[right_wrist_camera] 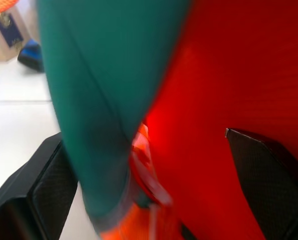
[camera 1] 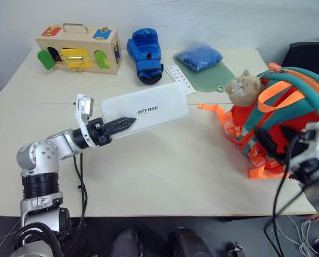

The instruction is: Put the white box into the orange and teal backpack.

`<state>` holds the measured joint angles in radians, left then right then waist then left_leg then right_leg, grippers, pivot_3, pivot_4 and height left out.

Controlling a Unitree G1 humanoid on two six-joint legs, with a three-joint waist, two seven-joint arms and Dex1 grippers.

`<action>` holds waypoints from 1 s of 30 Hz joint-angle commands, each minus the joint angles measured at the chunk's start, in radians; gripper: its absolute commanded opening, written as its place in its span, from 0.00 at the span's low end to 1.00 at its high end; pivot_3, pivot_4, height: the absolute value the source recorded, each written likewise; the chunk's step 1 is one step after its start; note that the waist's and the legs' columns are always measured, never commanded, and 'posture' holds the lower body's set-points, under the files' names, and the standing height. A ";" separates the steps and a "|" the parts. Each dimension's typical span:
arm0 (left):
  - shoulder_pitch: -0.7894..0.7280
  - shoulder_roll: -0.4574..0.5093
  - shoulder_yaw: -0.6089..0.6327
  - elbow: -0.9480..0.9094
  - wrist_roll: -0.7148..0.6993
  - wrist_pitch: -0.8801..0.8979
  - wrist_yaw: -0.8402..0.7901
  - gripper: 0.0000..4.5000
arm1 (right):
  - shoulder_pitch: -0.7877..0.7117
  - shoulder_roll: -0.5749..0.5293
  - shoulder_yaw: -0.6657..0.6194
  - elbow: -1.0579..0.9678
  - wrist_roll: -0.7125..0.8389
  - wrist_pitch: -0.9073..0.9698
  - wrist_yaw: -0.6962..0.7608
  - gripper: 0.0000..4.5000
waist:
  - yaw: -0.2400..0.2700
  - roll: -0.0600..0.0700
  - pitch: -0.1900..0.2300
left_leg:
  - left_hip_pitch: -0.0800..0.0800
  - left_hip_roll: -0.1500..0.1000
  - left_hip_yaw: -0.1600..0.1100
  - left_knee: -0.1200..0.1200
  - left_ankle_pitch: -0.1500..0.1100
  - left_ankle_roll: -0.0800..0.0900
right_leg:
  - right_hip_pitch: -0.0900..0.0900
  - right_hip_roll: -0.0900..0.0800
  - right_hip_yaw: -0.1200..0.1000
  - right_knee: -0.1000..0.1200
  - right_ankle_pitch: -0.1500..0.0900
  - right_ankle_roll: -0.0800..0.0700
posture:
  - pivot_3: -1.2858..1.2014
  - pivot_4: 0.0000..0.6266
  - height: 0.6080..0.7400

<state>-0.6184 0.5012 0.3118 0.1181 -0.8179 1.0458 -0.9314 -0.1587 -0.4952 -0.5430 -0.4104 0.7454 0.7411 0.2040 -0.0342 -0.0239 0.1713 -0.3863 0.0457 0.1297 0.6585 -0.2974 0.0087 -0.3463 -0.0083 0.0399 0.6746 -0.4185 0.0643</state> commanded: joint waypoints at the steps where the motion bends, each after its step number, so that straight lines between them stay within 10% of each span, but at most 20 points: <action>1: -0.021 0.000 -0.008 -0.019 0.026 -0.104 0.003 0.30 | -0.111 0.020 0.001 0.121 -0.005 -0.047 -0.023 0.99 | 0.001 0.000 0.000 | 0.000 0.000 0.000 0.000 0.000 0.000 | 0.000 0.000 0.000 0.000 0.000 0.000 | 0.52 0.24 1.00; 3: -0.035 0.001 -0.017 0.002 0.047 -0.142 0.017 0.30 | -0.168 0.029 0.020 0.162 -0.011 -0.067 -0.019 0.99 | 0.003 0.001 0.000 | 0.000 0.000 0.000 0.001 0.000 0.000 | 0.000 0.000 0.000 0.000 0.000 0.000 | 0.52 0.24 1.00; 16: -0.135 -0.013 0.019 0.068 0.059 -0.214 0.154 0.30 | -0.080 -0.090 0.103 0.009 0.102 -0.049 0.295 0.03 | 0.004 0.001 0.001 | -0.005 0.000 -0.001 0.001 0.000 0.001 | -0.005 0.000 -0.001 0.003 0.000 0.000 | 0.52 0.24 1.00; 30: -0.210 0.044 -0.020 -0.027 -0.082 -0.138 -0.062 0.30 | 0.010 -0.511 0.072 -0.194 0.614 0.151 0.830 0.01 | 0.003 0.000 0.005 | -0.006 0.001 -0.003 0.001 0.000 0.001 | -0.004 0.000 -0.003 0.001 0.000 0.000 | 0.52 0.24 1.00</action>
<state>-0.8088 0.5277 0.2860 0.1440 -0.8590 0.9091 -0.9582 -0.1340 -0.9878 -0.4293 -0.5914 1.2893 0.8844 1.0101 -0.0313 -0.0236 0.1763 -0.3925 0.0464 0.1255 0.6604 -0.2969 0.0095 -0.3494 -0.0082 0.0359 0.6754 -0.4185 0.0644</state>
